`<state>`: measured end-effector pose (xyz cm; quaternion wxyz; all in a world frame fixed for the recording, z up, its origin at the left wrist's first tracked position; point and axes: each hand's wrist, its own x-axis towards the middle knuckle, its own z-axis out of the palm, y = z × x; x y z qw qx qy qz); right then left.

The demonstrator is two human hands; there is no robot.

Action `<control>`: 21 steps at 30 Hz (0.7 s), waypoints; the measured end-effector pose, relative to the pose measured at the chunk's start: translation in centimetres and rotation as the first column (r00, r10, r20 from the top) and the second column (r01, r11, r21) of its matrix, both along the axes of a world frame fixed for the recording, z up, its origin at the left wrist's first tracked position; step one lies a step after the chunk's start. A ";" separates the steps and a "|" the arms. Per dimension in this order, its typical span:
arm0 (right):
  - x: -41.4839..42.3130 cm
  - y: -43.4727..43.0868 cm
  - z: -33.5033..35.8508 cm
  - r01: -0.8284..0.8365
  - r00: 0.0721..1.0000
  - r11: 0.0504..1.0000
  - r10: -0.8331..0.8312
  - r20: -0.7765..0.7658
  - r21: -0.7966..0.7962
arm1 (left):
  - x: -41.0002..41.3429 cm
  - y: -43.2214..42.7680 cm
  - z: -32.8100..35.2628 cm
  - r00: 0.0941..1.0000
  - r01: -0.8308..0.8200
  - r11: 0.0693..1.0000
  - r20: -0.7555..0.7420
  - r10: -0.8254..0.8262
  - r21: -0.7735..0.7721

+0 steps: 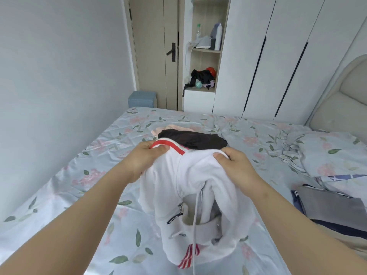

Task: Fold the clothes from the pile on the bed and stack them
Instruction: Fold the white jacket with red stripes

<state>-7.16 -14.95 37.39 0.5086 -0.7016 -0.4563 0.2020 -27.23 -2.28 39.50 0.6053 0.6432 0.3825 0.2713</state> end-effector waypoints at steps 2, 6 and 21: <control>-1.5 1.7 0.3 -0.020 1.000 1.000 0.019 0.021 0.004 | -1.9 1.1 -0.3 1.000 0.016 0.999 -0.025 -0.015 0.031; -5.8 6.7 0.7 -0.088 0.995 0.996 0.087 0.049 0.004 | -5.7 4.0 -1.4 0.962 0.185 0.975 -0.224 -0.154 0.123; -13.4 18.3 -2.9 0.237 0.936 0.971 -0.239 -0.257 -0.040 | -10.9 15.4 -2.6 0.950 0.284 0.917 0.212 -0.229 -0.280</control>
